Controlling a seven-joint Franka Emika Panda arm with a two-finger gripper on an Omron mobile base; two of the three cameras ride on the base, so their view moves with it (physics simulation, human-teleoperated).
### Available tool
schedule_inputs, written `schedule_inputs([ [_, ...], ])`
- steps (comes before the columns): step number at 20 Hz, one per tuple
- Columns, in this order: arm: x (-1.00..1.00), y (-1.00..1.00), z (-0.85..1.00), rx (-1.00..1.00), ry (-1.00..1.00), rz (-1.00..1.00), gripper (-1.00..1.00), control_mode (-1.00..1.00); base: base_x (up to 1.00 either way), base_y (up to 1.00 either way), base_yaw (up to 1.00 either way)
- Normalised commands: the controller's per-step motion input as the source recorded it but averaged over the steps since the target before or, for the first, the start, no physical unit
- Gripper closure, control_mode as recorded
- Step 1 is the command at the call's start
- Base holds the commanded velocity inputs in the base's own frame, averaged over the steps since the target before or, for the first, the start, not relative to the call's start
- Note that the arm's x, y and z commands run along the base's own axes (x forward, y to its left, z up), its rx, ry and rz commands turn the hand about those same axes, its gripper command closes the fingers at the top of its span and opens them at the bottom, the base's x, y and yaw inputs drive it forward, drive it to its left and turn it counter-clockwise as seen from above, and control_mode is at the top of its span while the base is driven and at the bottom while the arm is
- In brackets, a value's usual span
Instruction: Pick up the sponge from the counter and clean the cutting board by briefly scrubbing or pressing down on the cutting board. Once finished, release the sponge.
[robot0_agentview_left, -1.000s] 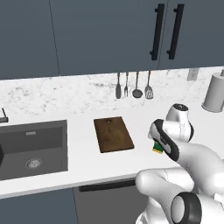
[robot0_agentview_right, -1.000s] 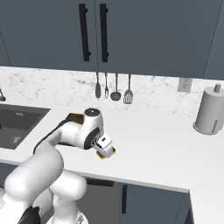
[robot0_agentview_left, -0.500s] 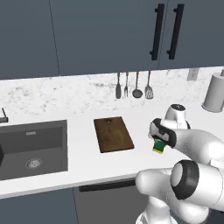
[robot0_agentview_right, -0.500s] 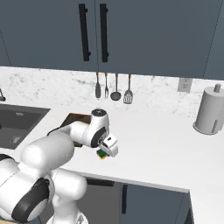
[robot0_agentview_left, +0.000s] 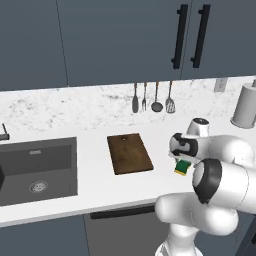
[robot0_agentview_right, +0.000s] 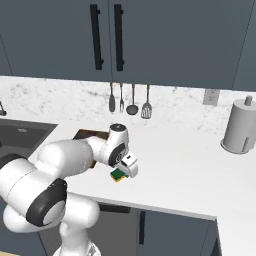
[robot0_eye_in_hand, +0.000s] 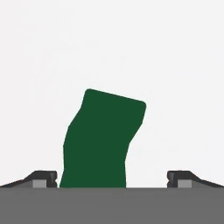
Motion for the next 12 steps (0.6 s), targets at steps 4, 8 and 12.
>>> schedule_inputs([
  [4, 0.19, -0.08, -0.42, -0.01, 0.00, -0.01, -1.00, -1.00, 0.00, 0.00, 0.00],
  [8, 0.28, 0.00, -0.21, 0.00, 0.00, -0.01, -1.00, -1.00, 0.00, 0.00, 0.00],
  [12, 0.02, 0.00, -0.18, 0.00, 0.00, 0.00, -1.00, -1.00, 0.00, 0.00, 0.00],
])
